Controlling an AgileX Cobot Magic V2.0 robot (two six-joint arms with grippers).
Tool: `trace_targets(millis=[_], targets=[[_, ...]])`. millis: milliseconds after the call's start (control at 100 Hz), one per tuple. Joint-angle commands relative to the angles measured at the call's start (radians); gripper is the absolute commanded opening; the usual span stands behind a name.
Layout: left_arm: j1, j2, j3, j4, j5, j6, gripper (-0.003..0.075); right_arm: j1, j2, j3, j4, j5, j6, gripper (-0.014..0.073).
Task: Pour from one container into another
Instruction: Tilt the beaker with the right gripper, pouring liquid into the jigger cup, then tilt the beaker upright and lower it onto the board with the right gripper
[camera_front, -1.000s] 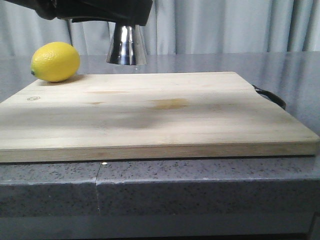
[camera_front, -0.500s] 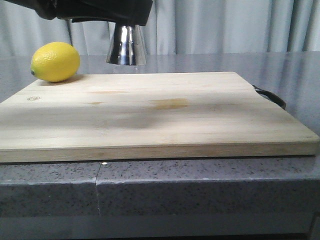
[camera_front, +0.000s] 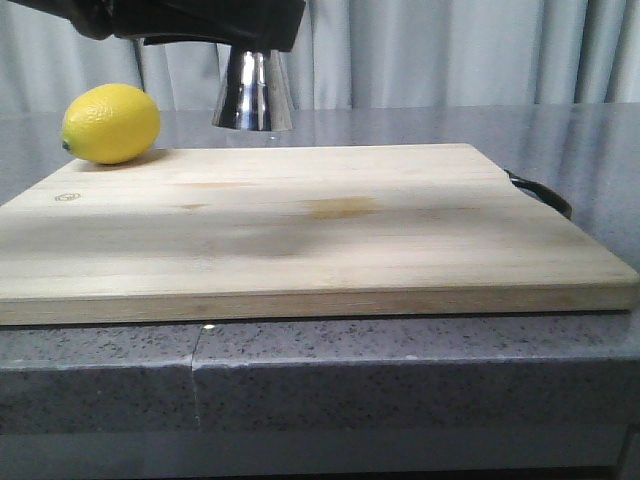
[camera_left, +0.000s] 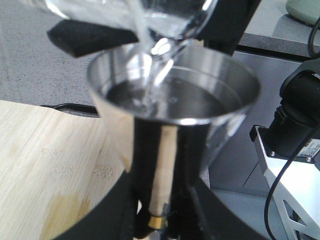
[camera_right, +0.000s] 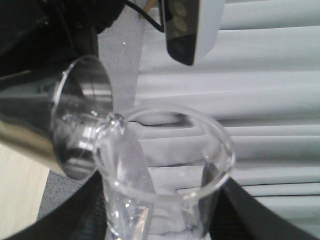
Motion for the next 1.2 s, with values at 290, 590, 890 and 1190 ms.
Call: trace_targets(millis=[290, 590, 890, 1190], targets=[[-0.008, -0.043, -0.031, -0.087, 0.053, -0.007, -0.0020, 0.000, -0.031, -0.037, 0.197, 0.116, 0.380, 0.0159], [-0.008, -0.043, -0.031, -0.087, 0.053, -0.007, -0.0020, -0.050, -0.029, -0.034, 0.313, 0.148, 0.742, 0.0159], [-0.006, -0.043, -0.031, -0.067, 0.027, -0.007, -0.0020, -0.256, 0.022, 0.085, 0.328, -0.091, 0.935, 0.0159], [-0.006, -0.043, -0.031, -0.065, 0.025, -0.007, -0.0019, -0.398, 0.188, 0.207, 0.330, -0.453, 0.935, 0.0159]])
